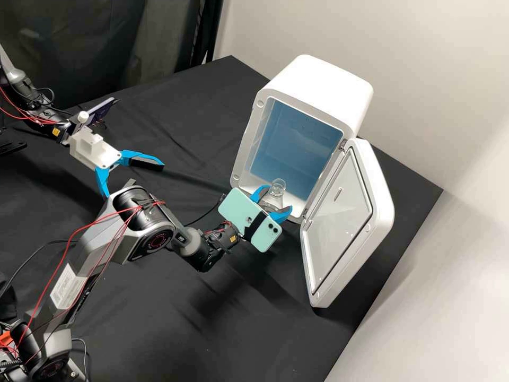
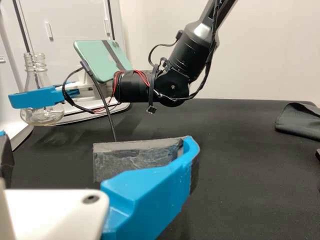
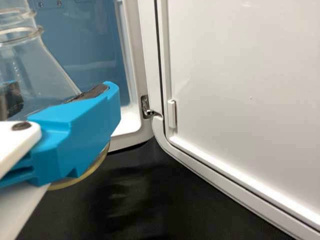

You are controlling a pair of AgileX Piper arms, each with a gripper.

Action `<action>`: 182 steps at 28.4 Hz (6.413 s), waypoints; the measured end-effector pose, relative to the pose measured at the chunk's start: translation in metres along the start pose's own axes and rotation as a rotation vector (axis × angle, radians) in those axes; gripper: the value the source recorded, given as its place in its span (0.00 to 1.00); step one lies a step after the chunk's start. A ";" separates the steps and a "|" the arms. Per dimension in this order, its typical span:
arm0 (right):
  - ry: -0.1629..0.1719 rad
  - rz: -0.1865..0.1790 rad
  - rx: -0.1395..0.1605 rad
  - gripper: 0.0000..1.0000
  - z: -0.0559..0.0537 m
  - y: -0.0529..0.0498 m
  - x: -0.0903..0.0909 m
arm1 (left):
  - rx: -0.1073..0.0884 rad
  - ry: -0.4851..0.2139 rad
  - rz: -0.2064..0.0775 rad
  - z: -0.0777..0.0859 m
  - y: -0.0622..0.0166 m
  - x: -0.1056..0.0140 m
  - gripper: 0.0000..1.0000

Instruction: Place the flask in the incubator

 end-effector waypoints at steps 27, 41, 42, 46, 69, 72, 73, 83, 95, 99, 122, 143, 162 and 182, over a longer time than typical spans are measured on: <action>-0.024 -0.060 0.047 0.00 -0.006 -0.015 0.074 | 0.006 0.005 -0.009 -0.004 -0.0013 -0.003 1.00; -0.050 -0.063 0.044 0.00 -0.004 -0.013 0.103 | 0.009 0.003 -0.003 -0.003 0.0005 -0.004 1.00; -0.057 -0.067 0.043 0.00 -0.003 -0.013 0.104 | 0.009 0.003 -0.003 -0.003 0.0005 -0.004 1.00; -0.063 -0.069 0.044 0.00 -0.004 -0.012 0.106 | 0.009 0.003 -0.003 -0.003 0.0005 -0.004 1.00; 0.010 -0.034 0.067 0.00 -0.036 -0.001 0.132 | 0.009 0.003 -0.003 -0.003 0.0005 -0.004 1.00; -0.011 -0.048 0.067 0.00 -0.029 -0.006 0.135 | 0.009 0.004 -0.002 -0.004 0.0006 -0.004 1.00; -0.024 -0.057 0.067 0.00 -0.025 -0.009 0.136 | 0.009 0.005 0.000 -0.004 0.0011 -0.004 1.00; -0.032 -0.073 0.063 0.00 -0.029 -0.014 0.141 | 0.012 0.018 0.012 -0.007 0.0051 -0.007 1.00; -0.041 -0.110 0.039 0.00 -0.031 -0.026 0.145 | 0.010 0.030 0.015 -0.010 0.0058 -0.008 1.00; -0.041 -0.123 0.031 0.00 -0.033 -0.031 0.145 | 0.009 0.036 0.017 -0.012 0.0061 -0.008 1.00; -0.043 -0.138 -0.009 0.00 -0.031 -0.040 0.146 | 0.009 0.039 0.017 -0.013 0.0063 -0.008 1.00; -0.038 -0.137 -0.035 0.00 -0.029 -0.041 0.147 | 0.003 0.061 0.014 -0.020 0.0052 -0.009 1.00; -0.028 -0.130 -0.030 0.00 -0.026 -0.045 0.148 | 0.011 0.210 -0.033 -0.054 -0.0048 -0.004 1.00; -0.028 -0.130 -0.030 0.00 -0.026 -0.045 0.148 | 0.005 0.234 -0.037 -0.061 -0.0053 -0.004 1.00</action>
